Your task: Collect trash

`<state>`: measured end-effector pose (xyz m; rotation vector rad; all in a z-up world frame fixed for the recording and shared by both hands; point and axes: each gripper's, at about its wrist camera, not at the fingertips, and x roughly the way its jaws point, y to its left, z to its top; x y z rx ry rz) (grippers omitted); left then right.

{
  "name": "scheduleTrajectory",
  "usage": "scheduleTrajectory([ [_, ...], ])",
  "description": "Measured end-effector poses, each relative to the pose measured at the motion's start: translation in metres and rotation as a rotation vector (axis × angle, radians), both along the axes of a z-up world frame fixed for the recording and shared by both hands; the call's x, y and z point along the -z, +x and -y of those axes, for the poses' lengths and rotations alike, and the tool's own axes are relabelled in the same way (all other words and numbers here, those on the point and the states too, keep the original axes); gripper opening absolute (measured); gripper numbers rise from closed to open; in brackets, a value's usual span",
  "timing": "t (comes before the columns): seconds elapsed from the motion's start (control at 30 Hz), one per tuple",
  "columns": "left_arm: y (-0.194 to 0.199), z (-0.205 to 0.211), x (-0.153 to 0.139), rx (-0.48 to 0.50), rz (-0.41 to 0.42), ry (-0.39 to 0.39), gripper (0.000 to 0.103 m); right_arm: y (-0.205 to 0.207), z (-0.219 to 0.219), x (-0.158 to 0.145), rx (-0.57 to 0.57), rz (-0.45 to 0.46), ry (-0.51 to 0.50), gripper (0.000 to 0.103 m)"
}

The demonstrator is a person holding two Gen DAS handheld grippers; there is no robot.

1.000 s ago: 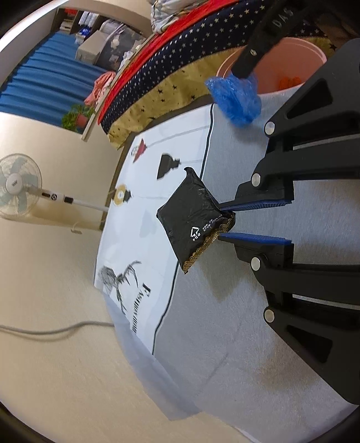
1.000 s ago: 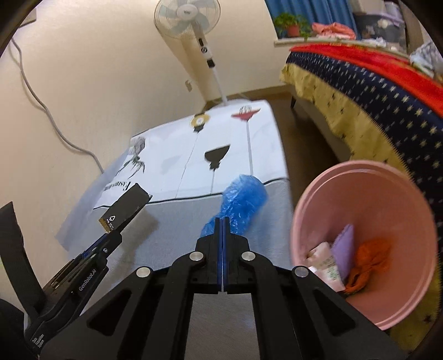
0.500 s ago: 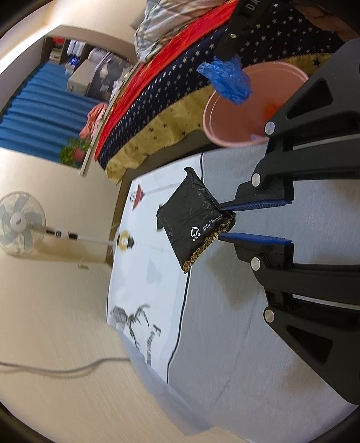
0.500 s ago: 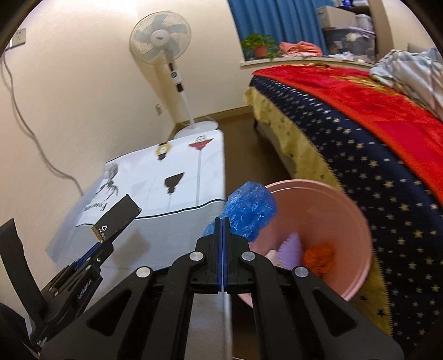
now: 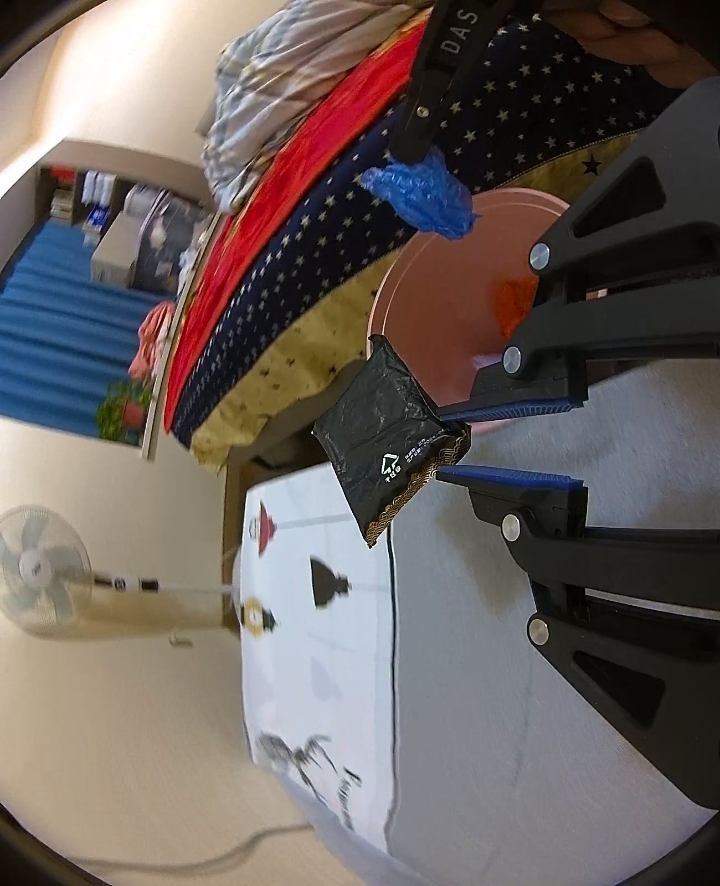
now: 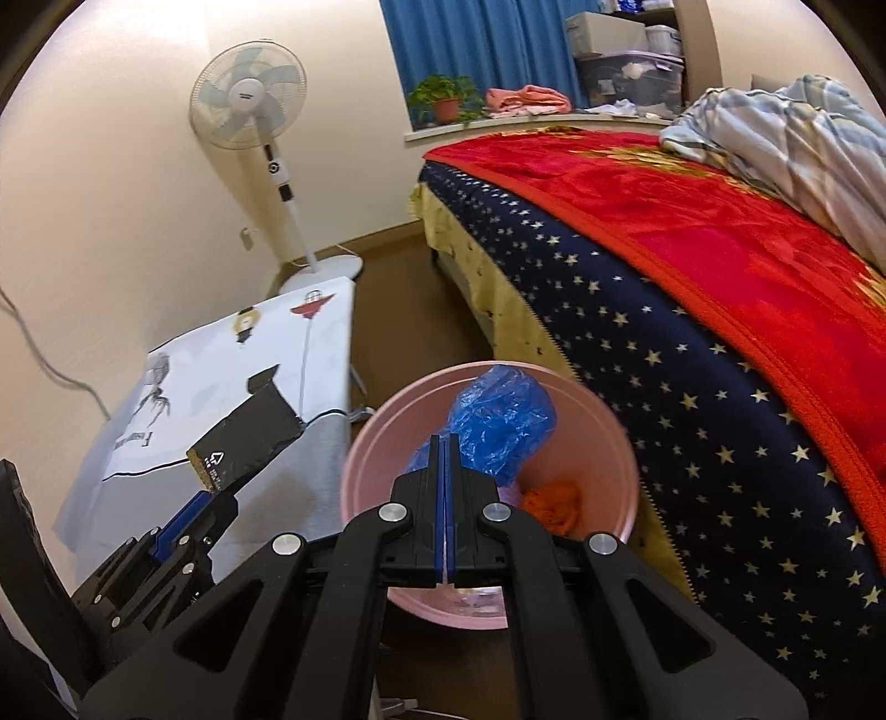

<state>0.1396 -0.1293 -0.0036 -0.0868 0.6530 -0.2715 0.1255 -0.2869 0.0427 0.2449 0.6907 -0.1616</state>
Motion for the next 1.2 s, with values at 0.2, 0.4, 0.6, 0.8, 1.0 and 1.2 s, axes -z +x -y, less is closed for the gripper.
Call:
scheduleTrajectory([
  [0.2, 0.010, 0.022, 0.007, 0.065, 0.009, 0.034, 0.016, 0.006, 0.014, 0.013, 0.056, -0.041, -0.018, 0.000],
  [0.4, 0.018, 0.036, 0.016, 0.110, -0.008, 0.042, 0.016, 0.010, 0.020, 0.022, 0.081, -0.058, -0.025, 0.000],
  [0.6, 0.025, 0.038, 0.026, 0.141, -0.050, 0.010, 0.028, 0.009, 0.029, 0.026, 0.171, -0.070, -0.053, 0.012],
  [0.8, 0.023, 0.034, 0.028, 0.130, -0.060, 0.034, 0.042, 0.005, 0.031, 0.023, 0.192, -0.052, -0.035, 0.054],
  [1.0, 0.015, 0.016, 0.017, 0.096, -0.047, 0.033, 0.042, -0.001, 0.023, 0.013, 0.176, -0.033, -0.039, 0.058],
  [1.2, -0.005, -0.006, 0.005, 0.057, -0.034, 0.048, 0.053, -0.017, 0.001, -0.010, 0.127, 0.009, -0.077, 0.080],
])
